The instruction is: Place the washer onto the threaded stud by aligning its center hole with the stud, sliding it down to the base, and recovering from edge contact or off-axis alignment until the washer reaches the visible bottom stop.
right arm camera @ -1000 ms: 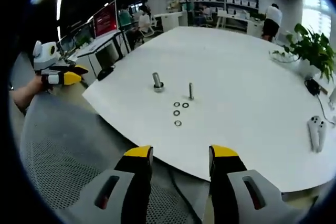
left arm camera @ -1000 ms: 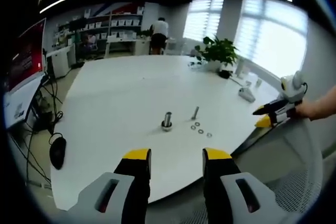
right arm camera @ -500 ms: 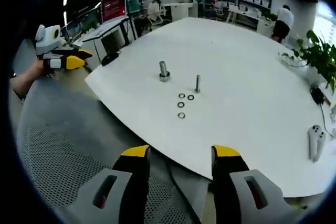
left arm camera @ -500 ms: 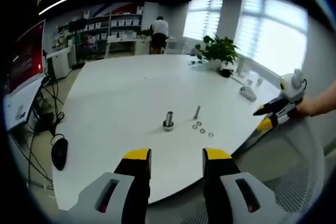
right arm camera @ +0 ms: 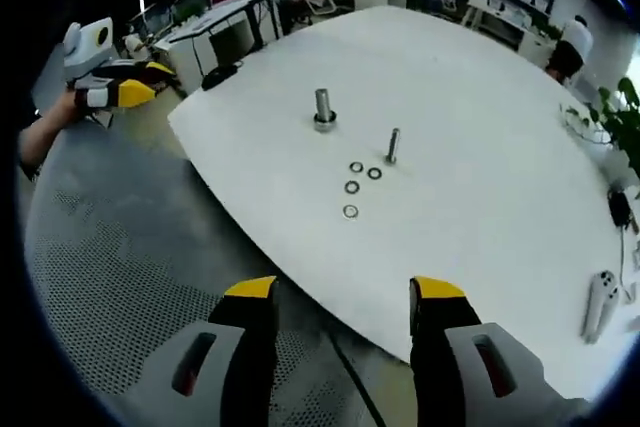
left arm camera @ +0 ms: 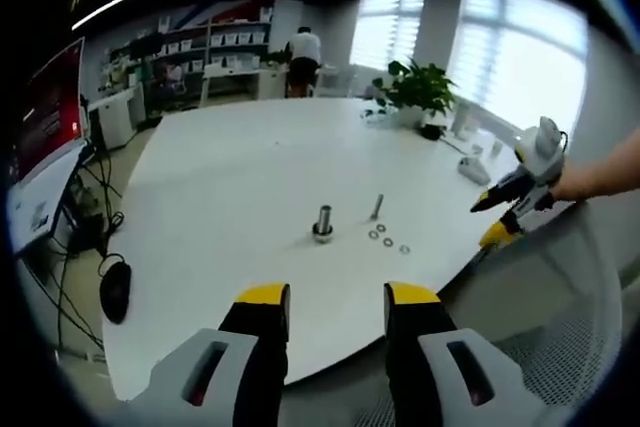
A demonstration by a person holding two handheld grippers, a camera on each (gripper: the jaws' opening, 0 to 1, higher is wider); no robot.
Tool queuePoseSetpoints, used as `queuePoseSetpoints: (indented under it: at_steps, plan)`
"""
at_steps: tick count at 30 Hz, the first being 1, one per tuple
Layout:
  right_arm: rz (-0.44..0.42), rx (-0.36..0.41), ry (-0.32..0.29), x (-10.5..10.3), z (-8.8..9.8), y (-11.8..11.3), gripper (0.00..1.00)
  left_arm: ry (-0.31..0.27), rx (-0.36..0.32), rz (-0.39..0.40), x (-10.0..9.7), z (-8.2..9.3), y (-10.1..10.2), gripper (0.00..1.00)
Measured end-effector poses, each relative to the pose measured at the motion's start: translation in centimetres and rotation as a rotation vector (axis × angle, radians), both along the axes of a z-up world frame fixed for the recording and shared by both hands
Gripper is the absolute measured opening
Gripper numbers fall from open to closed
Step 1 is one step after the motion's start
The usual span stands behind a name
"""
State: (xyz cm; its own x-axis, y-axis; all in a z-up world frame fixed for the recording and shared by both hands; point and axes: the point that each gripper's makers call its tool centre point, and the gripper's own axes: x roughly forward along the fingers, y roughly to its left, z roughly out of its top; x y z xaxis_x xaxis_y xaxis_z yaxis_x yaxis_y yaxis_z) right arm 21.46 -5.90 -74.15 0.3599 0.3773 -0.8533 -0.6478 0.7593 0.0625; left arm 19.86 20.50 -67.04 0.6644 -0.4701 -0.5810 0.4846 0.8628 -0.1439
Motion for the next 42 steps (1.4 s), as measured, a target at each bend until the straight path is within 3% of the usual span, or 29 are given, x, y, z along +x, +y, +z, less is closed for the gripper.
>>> queuePoseSetpoints:
  at_steps: [4,12,17,29,38,39,42]
  plan:
    - [-0.046,0.071,0.036,1.5,-0.9,2.0,0.54,-0.008,0.007,0.011,0.1,0.1,0.3,0.35]
    - [-0.056,0.080,0.072,4.0,-4.1,4.8,0.49,-0.023,0.018,0.023,0.2,0.2,0.5,0.35]
    - [0.074,-0.035,0.081,4.0,-6.3,5.3,0.41,-0.023,0.013,0.036,0.3,0.3,0.7,0.34]
    - [0.128,-0.131,0.135,4.9,-9.4,5.0,0.25,-0.014,0.029,0.041,0.4,0.0,0.9,0.33]
    - [0.134,-0.135,0.126,5.5,-9.8,4.5,0.23,-0.013,0.034,0.048,0.4,-0.1,1.1,0.32]
    - [0.207,-0.166,0.094,5.5,-9.9,4.5,0.23,-0.013,0.036,0.046,0.4,-0.1,1.1,0.32]
    - [0.313,-0.199,0.053,5.4,-9.9,4.8,0.22,-0.017,0.054,0.041,0.4,-0.1,1.1,0.32]
